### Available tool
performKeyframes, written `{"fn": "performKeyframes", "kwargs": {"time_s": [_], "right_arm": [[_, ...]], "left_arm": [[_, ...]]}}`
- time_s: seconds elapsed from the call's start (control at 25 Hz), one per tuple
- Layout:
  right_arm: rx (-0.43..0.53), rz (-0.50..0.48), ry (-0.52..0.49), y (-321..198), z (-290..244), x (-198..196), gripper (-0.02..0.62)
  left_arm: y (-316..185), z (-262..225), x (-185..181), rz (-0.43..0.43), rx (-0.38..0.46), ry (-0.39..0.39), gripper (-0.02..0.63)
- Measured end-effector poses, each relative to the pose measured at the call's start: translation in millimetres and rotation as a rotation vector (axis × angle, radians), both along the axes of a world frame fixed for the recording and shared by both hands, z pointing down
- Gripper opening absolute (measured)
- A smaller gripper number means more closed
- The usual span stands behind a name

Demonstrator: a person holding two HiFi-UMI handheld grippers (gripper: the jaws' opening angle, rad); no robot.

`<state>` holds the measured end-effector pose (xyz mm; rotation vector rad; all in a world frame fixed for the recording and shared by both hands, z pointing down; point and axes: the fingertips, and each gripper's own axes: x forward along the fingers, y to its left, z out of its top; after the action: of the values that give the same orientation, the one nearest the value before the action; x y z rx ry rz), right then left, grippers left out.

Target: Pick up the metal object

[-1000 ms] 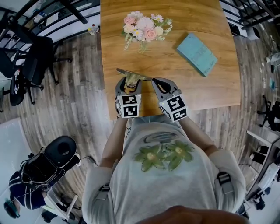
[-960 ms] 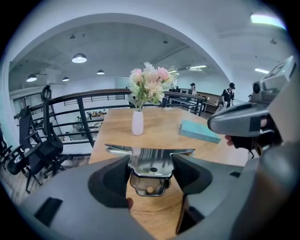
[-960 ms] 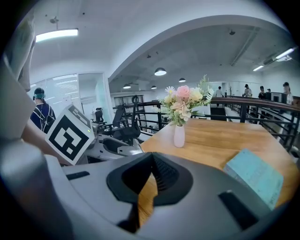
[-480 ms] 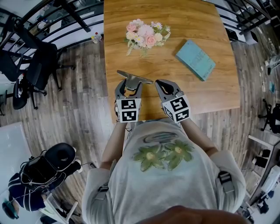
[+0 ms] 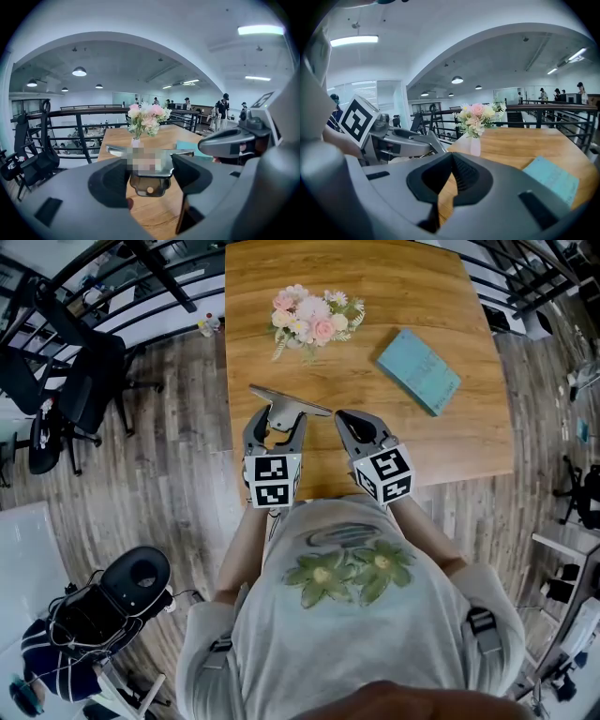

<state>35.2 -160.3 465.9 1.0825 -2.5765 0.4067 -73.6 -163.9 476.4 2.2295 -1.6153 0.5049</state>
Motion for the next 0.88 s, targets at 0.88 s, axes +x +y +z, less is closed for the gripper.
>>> {"fn": "performKeyframes", "kwargs": {"time_s": [0.88], "right_arm": [[0.040,-0.009,-0.026,6.6,-21.9,2.5,0.006]], "left_arm": [[1.4,-40.9,2.5,-0.032,0.100,0.047,0.298]]}}
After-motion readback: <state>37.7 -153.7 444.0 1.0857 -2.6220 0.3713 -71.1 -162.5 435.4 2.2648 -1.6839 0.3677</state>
